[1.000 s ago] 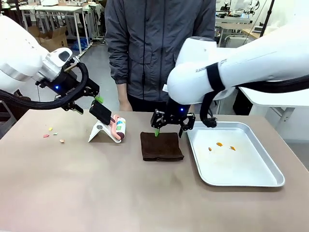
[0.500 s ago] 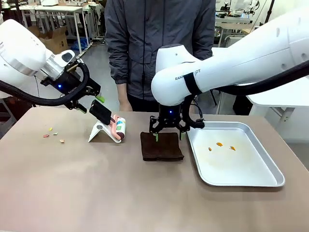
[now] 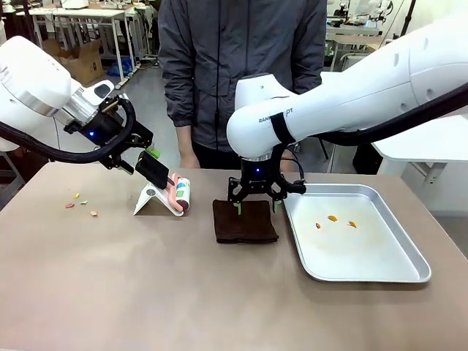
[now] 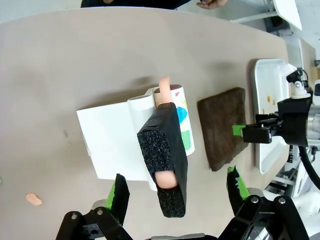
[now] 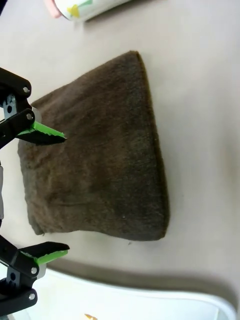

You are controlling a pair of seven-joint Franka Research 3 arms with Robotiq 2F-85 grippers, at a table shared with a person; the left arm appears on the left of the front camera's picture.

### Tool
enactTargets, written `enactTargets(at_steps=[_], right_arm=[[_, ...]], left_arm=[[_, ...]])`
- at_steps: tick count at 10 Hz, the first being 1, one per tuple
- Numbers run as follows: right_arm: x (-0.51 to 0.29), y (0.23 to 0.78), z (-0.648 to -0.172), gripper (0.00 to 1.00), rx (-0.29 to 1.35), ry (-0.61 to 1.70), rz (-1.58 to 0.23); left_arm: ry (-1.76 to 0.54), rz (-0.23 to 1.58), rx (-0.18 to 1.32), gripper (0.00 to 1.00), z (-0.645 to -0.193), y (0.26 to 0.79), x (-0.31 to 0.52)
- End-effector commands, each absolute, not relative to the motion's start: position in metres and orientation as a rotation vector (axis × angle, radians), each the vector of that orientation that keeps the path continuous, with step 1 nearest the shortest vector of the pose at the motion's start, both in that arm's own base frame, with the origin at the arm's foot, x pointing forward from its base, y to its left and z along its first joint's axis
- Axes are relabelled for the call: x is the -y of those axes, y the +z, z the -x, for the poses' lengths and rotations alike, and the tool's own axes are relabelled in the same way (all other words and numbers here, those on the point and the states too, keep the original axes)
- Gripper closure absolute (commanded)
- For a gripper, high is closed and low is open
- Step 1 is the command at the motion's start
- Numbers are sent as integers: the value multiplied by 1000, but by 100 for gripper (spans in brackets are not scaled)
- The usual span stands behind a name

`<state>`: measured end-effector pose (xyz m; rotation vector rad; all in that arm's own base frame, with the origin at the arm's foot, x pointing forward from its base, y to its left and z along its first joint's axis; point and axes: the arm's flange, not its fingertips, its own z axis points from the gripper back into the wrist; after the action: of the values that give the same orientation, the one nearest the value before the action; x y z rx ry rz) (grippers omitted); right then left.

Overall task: Clean the surface of the table.
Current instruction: Hold the Lint Roller with your left hand and the towel with your right hand.

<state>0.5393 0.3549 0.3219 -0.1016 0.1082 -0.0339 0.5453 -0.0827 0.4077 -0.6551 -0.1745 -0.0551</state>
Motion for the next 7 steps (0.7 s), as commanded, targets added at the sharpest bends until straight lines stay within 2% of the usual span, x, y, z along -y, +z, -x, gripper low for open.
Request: enactTargets(at_steps=[1, 5, 7], right_arm=[[-353, 317, -547, 0, -134, 20, 89], [-335, 305, -543, 0, -162, 154, -45], [-332, 296, -542, 0, -148, 113, -46]], left_arm=[[-55, 644, 172, 0, -549, 405, 82], [-42, 631, 167, 0, -552, 403, 80], [-42, 635, 164, 0, -553, 403, 82]])
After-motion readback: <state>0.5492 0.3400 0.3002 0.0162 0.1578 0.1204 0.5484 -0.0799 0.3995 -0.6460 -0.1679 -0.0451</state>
